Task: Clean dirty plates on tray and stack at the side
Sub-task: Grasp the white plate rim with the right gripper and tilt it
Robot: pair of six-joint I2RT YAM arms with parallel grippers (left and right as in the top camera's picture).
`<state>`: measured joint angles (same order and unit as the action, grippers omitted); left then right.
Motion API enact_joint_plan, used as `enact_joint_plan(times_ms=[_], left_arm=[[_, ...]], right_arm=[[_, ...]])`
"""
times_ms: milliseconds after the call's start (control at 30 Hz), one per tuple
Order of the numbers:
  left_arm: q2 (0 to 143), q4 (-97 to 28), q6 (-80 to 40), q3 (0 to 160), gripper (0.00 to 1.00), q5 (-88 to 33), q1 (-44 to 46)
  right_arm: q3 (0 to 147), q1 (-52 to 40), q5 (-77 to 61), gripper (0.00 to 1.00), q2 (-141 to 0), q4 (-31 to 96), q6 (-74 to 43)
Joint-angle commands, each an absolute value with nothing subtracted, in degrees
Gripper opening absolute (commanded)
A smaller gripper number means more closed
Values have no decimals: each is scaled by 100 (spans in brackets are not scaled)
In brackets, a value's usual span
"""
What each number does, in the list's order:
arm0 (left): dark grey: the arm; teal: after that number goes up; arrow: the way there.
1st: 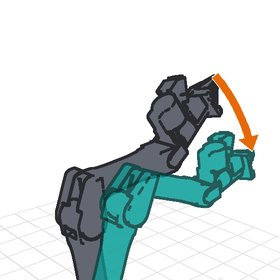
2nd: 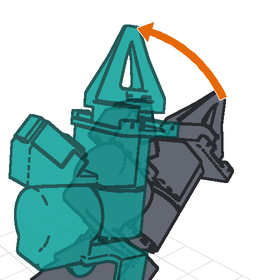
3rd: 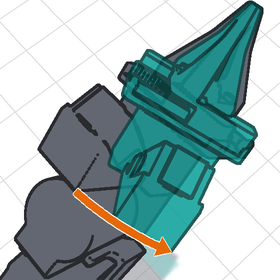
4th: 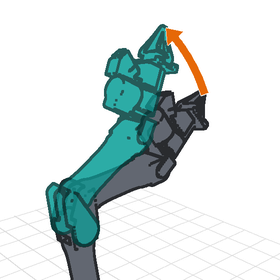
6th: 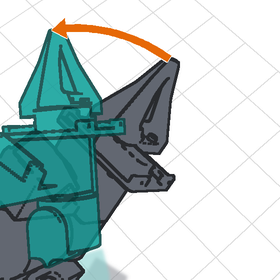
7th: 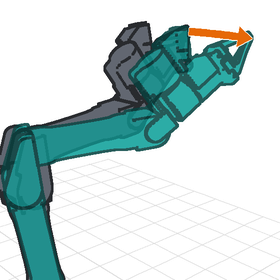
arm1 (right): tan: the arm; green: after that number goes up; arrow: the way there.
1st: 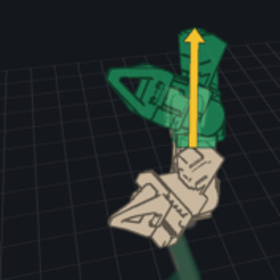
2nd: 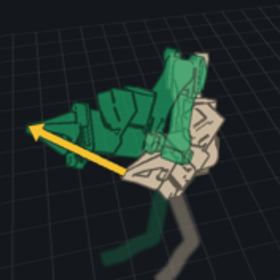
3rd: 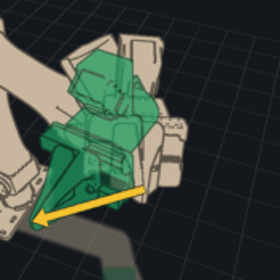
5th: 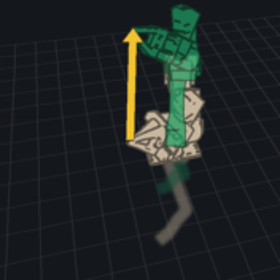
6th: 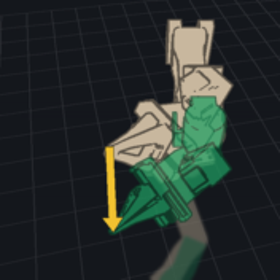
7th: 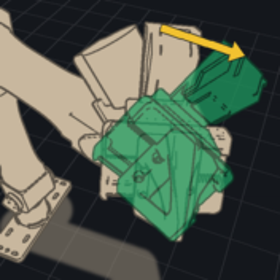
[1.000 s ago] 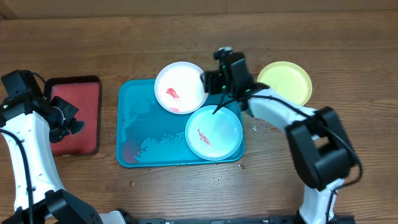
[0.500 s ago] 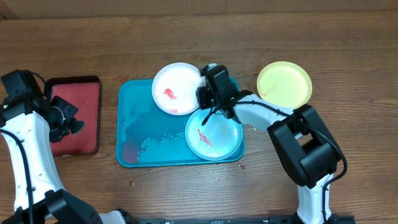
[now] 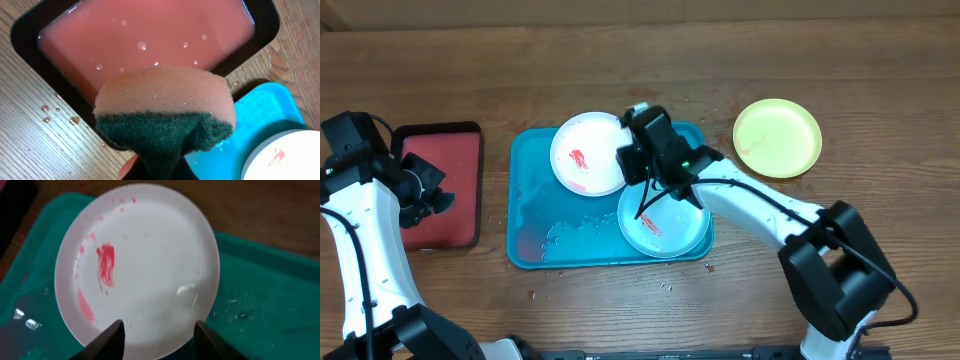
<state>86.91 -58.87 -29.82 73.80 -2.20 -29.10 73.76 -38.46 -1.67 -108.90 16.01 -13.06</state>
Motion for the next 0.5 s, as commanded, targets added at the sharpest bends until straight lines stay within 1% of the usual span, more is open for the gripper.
enact_joint_plan(times_ms=[0,233,300,467], left_arm=[[8713,-5870,-2867,7397,4,-285,-2877],[8713,-5927,-2867,7397,4,-287,-2877],[8713,-5940,-2867,7397,4,-298,-2877],[8713,-5935,-2827,7397,4,-410,-2877]], right_arm=[[7496,-3745,60,48,-10827,1356,-707],[7496,-3583,189,49,-11568,309,-552],[7496,-3524,187,52,-11813,73,-552],[7496,-3481,163,53,-12143,-106,-552]])
